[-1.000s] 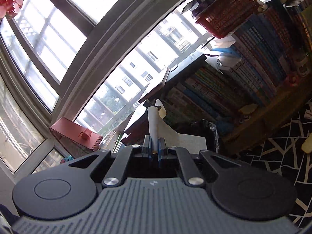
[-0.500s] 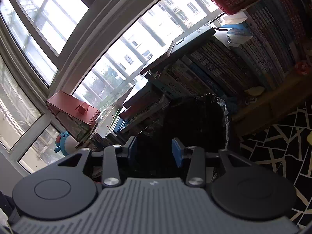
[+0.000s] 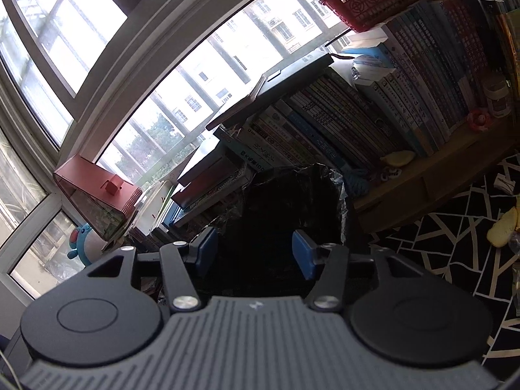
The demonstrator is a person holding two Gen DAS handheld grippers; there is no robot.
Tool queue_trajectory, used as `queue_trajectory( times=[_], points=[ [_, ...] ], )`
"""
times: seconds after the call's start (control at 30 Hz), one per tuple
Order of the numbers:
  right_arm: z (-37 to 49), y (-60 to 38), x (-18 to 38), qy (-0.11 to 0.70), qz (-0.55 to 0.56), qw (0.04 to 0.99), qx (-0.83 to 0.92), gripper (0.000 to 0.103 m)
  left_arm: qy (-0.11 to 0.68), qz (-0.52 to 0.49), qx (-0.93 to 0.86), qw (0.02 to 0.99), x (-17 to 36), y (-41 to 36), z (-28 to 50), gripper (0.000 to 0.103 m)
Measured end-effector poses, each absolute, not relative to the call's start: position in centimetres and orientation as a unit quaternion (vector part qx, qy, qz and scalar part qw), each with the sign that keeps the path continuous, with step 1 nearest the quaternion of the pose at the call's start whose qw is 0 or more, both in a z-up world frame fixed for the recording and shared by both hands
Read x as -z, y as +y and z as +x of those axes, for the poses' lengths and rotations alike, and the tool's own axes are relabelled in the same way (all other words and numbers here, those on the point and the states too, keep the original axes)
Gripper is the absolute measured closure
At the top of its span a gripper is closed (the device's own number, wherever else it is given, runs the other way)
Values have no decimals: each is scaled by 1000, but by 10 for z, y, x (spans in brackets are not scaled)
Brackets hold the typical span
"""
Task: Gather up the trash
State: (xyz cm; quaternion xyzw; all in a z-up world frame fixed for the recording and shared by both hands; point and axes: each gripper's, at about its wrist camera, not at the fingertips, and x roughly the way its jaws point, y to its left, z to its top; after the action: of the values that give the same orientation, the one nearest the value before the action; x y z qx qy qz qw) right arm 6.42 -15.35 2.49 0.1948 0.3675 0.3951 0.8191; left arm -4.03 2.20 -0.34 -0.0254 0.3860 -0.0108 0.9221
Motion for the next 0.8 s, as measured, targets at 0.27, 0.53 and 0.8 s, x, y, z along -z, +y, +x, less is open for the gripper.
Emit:
queue_trajectory(
  times=[0.27, 0.53, 0.8],
  points=[
    [77, -174, -32, 362, 167, 859, -321, 25, 391, -24, 5, 920, 3, 20, -37, 50],
    [100, -216, -21, 377, 117, 899, -187, 15, 394, -13, 0, 919, 4, 17, -38, 48],
    [130, -276, 38, 399, 69, 914, -29, 13, 393, 2, -1, 920, 5, 10, -39, 43]
  ],
)
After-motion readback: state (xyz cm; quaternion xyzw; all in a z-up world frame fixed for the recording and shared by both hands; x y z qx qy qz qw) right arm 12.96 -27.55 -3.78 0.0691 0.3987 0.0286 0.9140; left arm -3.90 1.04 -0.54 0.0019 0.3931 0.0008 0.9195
